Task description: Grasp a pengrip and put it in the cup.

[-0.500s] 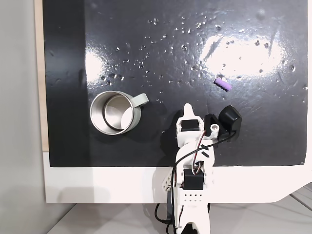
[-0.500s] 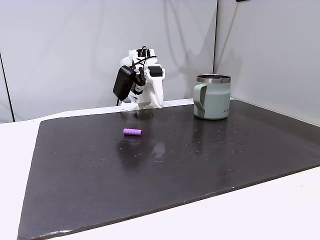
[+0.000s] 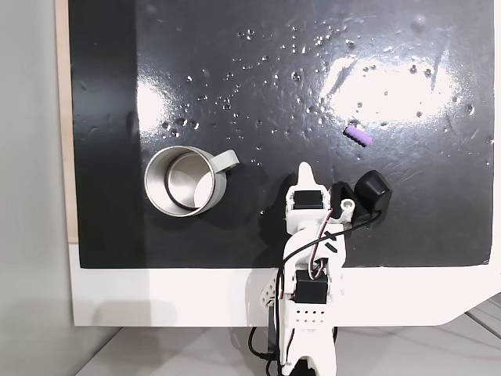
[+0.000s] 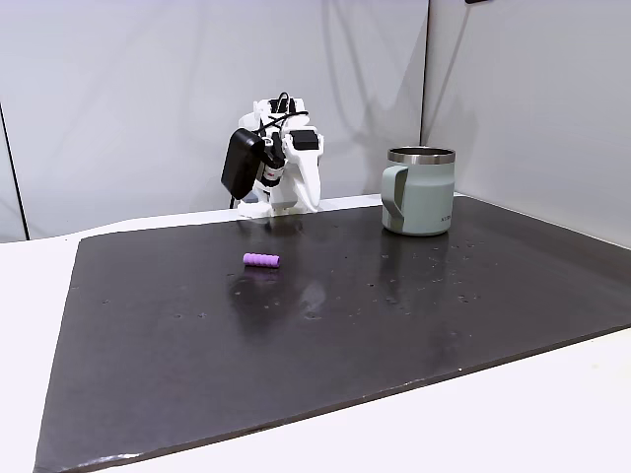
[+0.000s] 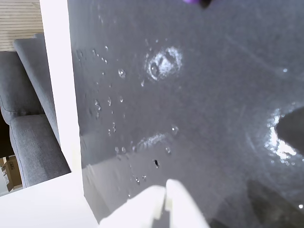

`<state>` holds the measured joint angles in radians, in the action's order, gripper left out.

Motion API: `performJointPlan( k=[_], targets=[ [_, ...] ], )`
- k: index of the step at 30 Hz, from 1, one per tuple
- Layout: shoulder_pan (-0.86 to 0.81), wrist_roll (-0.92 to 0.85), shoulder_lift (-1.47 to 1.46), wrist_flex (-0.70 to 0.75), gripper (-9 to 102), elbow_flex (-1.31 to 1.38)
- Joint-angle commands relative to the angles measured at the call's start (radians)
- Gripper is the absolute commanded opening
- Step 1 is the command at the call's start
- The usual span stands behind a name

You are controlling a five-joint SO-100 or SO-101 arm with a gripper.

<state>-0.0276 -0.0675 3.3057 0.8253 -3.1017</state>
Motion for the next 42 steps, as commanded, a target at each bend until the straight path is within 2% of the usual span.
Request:
performJointPlan(
  k=[1,5,16,19,27,42],
  targets=[
    [-0.026,0.012,0.014,-0.054,0,0.040],
    [-0.023,0.002,-0.032,-0.032,0,0.167],
    [-0.221,0.035,-0.741,-0.038,0,0.686],
    [-0.256,0.032,-0.870,-0.017,4,0.772],
    [-0.282,-0.002,-1.035,0.063,17,0.877],
    [-0.291,-0.031,-1.513,0.156,23,1.108]
  ],
)
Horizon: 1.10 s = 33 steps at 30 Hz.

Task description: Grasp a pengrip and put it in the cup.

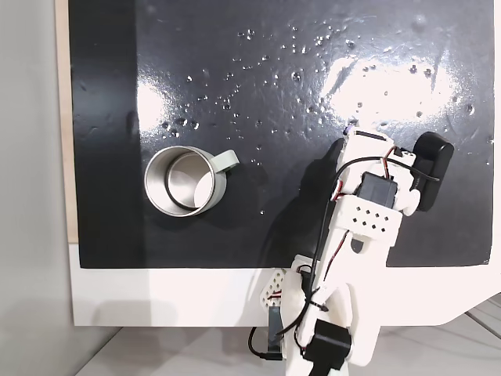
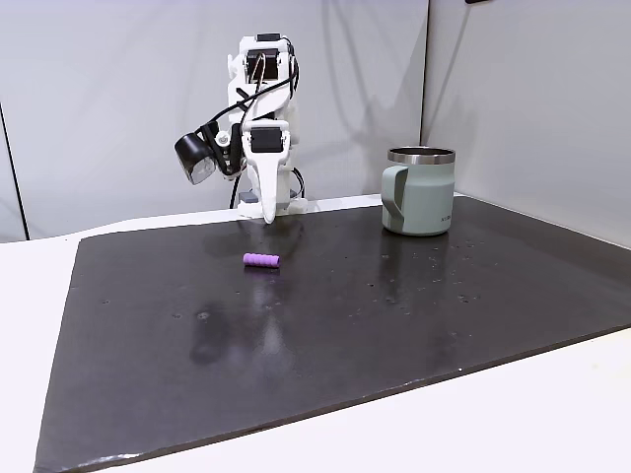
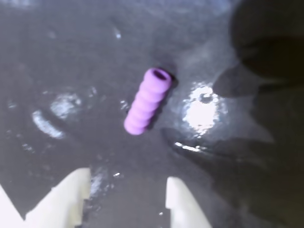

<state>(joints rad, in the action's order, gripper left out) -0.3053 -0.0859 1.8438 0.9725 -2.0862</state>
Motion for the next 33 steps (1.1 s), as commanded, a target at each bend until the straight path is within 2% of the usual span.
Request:
performJointPlan(
  k=[1,16,26,33],
  targets=[
    [-0.018,-0.015,-0.083,0.021,24,0.117],
    [-0.044,-0.061,-0.431,0.054,26,0.368],
    [-0.040,-0.077,-0.514,0.054,24,0.391],
    [-0.038,-0.074,-0.512,0.052,10,0.383]
  ],
)
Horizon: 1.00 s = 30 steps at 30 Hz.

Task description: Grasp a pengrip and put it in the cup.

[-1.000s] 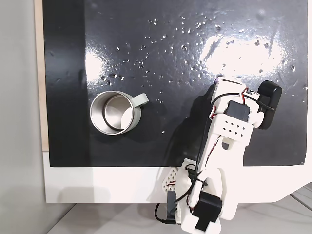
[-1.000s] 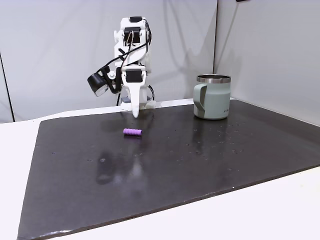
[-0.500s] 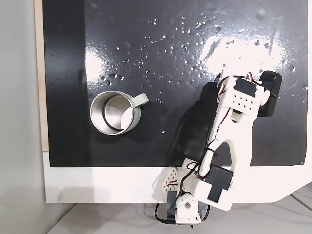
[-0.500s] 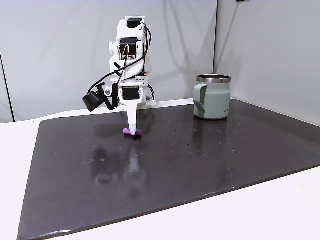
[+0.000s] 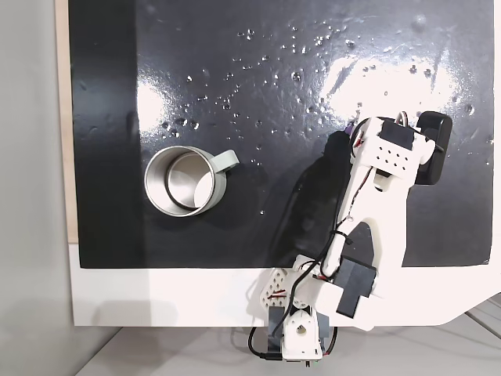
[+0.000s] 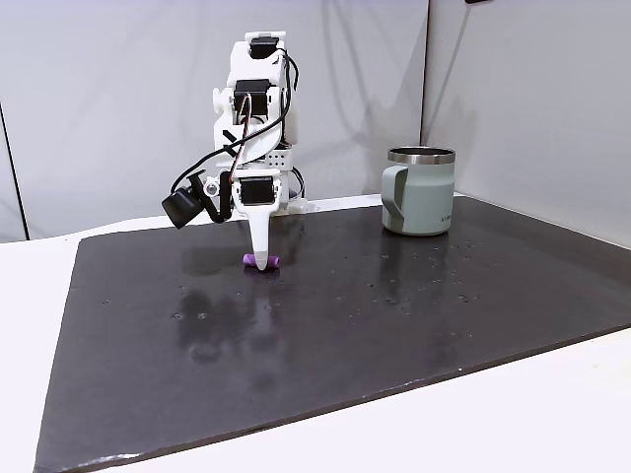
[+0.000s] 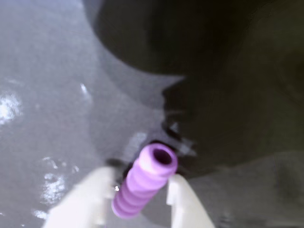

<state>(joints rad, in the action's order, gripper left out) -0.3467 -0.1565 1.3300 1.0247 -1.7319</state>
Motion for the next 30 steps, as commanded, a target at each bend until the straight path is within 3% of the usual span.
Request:
performJointPlan(
  k=[1,9,15,24,30],
  targets=[
    [0.003,-0.002,0.003,0.000,9,0.028],
    [-0.003,0.002,0.055,0.006,0,-0.006],
    [0.055,0.044,0.250,0.138,0,0.011],
    [0.265,0.150,0.577,0.428,0,0.114],
    [0.528,0.215,0.739,0.531,0,0.163]
  ],
)
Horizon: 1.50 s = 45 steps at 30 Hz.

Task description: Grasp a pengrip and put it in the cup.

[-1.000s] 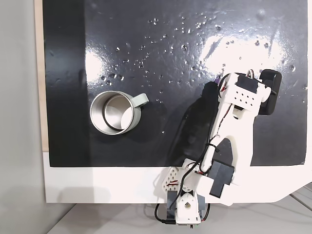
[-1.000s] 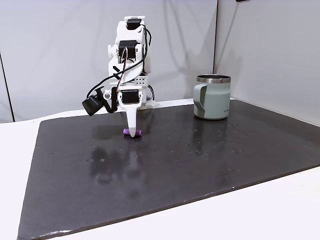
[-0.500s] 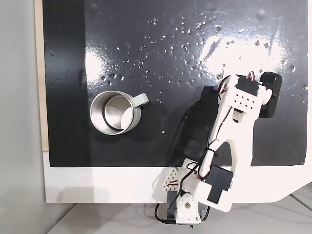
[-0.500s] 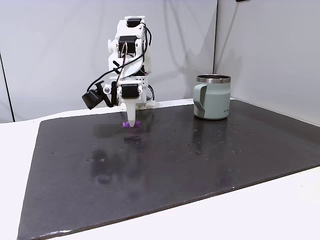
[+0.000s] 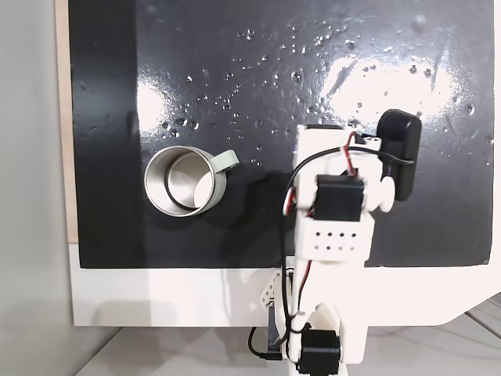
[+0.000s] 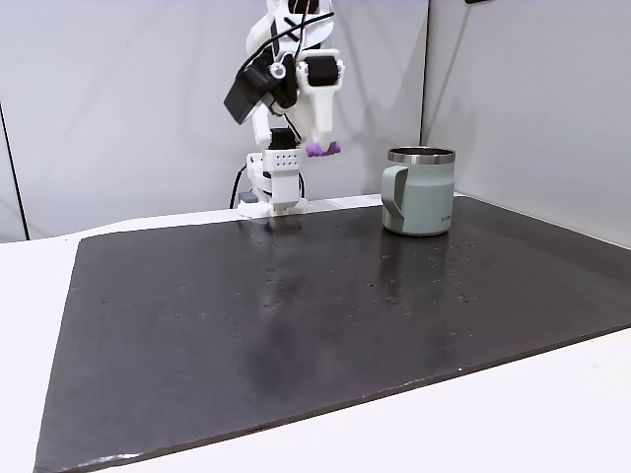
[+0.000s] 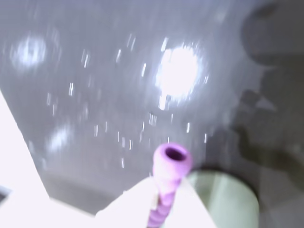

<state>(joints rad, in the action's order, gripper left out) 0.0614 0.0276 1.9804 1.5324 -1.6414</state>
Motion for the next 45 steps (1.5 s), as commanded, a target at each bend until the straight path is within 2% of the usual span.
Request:
performJointPlan(
  k=[1,7,17,27,31,33,45],
  targets=[
    [0.169,0.031,0.109,0.023,0,0.074],
    [0.453,-0.049,0.150,0.002,0,0.080],
    [0.710,-0.150,0.097,-0.058,0,0.103],
    [0.724,-0.147,0.054,-0.083,1,0.123],
    [0.723,-0.135,0.104,-0.115,19,0.066],
    [0.724,-0.132,0.115,-0.118,21,0.048],
    [0.723,-0.132,0.124,-0.118,21,0.040]
  ],
)
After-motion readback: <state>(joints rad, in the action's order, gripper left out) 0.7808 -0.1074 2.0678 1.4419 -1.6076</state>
